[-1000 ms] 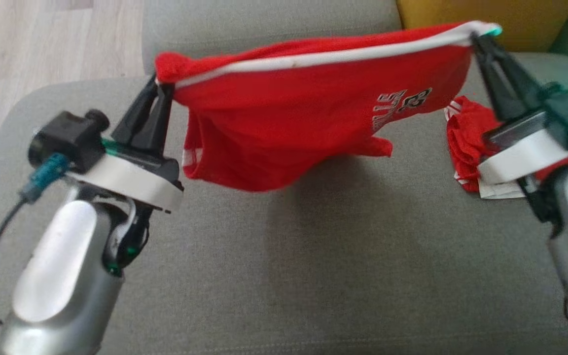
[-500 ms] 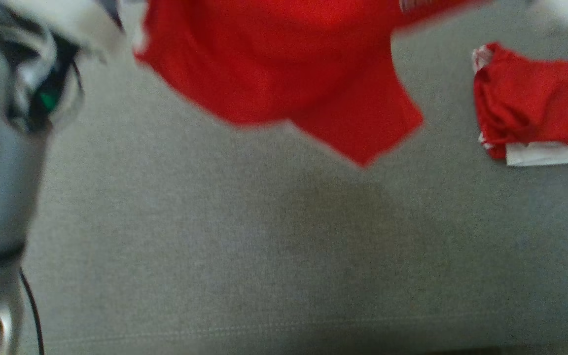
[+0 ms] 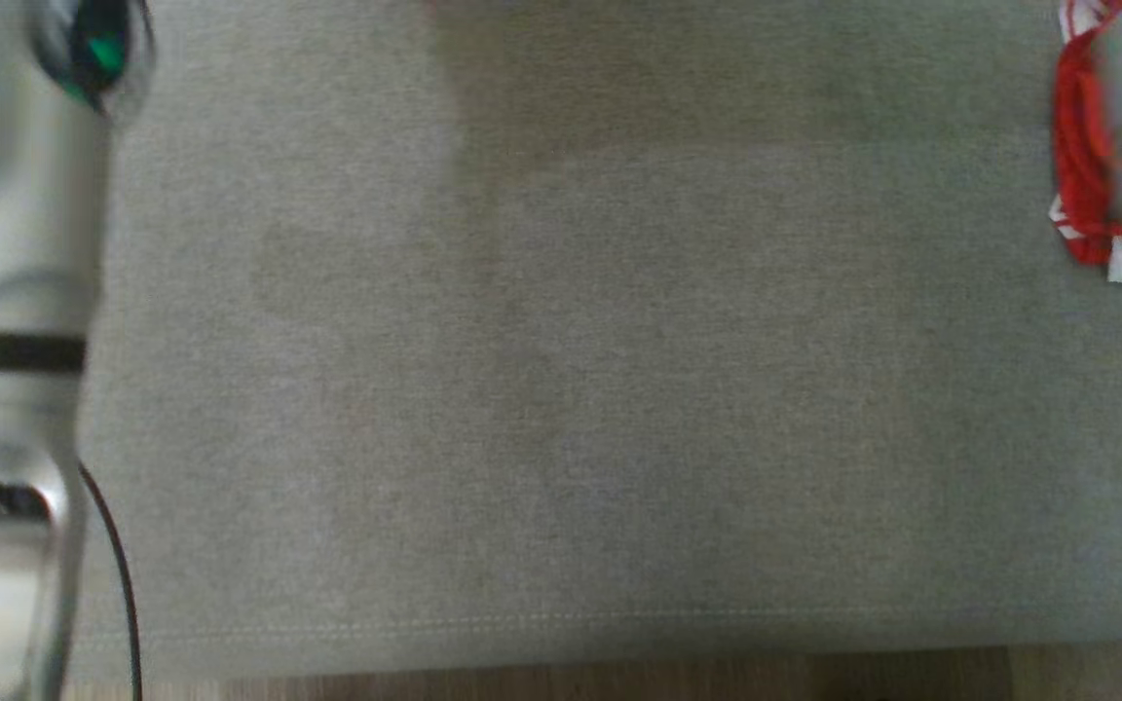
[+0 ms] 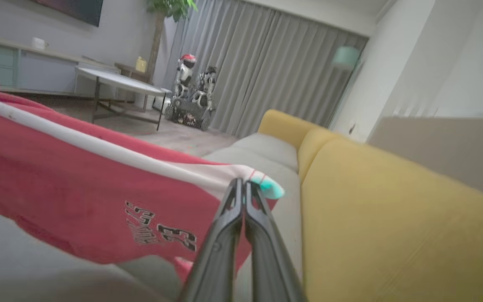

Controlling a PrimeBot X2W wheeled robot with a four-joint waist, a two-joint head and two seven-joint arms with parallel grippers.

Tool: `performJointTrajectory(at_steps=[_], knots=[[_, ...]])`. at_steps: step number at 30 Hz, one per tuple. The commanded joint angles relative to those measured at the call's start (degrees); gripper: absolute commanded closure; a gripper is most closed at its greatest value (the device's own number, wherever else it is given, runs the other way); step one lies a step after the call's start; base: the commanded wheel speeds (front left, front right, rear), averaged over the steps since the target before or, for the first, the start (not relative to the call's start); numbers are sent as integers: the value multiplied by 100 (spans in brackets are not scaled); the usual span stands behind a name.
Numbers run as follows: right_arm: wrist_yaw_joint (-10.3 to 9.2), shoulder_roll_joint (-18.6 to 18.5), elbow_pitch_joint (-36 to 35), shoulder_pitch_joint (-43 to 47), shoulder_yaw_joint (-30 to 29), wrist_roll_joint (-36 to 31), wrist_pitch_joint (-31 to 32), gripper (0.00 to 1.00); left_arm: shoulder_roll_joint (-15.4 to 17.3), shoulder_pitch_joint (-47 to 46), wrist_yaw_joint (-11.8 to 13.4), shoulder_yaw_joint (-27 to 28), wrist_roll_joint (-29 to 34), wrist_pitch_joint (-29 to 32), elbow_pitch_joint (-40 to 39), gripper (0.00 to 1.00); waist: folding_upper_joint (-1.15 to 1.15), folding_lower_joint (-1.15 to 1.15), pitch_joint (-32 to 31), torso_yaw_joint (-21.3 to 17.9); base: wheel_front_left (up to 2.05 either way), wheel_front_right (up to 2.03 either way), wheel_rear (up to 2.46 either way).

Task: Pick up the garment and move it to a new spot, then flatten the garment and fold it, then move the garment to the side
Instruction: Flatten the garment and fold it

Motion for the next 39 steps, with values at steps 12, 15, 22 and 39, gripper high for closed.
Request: performJointTrajectory(at_steps=[12, 15, 22, 39], knots=[[-5, 267, 1789, 1764, 858, 515, -358, 100, -12, 2047, -132, -1082, -199, -643, 1013, 100, 0, -2, -655, 209, 0, 0, 0], [-5, 131, 1987, 2066, 1179, 783, -324, 100, 43, 2484, -133, -1383, -303, -692, 1039, 100, 0, -2, -910, 211, 0, 0, 0], [-5, -424, 1888, 2790, 2017, 1705, 56, 100, 192, 3187, -134, -1782, -295, -741, 864, 100, 0, -2, -1510, 221, 0, 0, 0], [-5, -2930, -1002, 4066, 3724, 4068, 2148, 100, 586, 5033, -135, -2525, -649, -278, -574, 100, 0, -2, -2512, -72, 0, 0, 0]])
